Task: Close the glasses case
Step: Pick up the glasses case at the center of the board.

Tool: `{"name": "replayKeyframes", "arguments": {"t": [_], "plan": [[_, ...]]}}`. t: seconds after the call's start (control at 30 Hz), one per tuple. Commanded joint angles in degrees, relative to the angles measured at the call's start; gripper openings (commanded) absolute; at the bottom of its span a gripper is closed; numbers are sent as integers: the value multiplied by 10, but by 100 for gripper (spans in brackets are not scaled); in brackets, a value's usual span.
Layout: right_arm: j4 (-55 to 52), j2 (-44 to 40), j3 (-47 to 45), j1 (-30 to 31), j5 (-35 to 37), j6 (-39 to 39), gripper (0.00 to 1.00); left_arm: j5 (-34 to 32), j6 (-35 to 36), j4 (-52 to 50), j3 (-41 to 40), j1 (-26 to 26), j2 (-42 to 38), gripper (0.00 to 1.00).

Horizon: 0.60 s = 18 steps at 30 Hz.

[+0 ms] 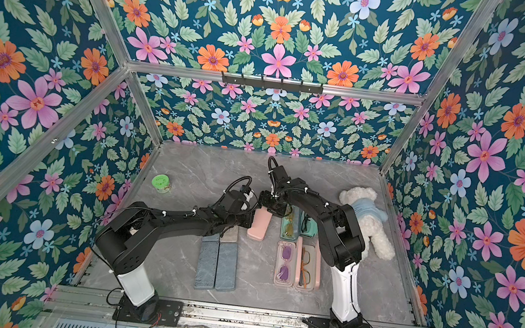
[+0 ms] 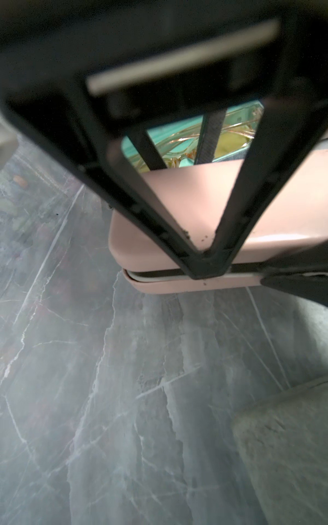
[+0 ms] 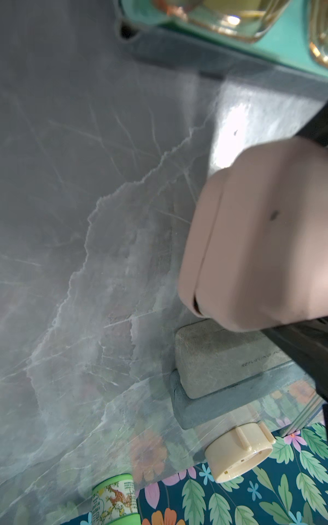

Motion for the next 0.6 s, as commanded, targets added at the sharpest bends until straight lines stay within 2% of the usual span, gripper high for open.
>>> {"name": "replayKeyframes", "arguments": {"t": [0.0, 0.57], "plan": [[-21, -3, -1, 1, 10, -9, 69, -6, 2, 40, -1, 1, -8, 10], [-15, -9, -18, 0, 13, -18, 64, -59, -17, 46, -36, 16, -57, 25]]}}
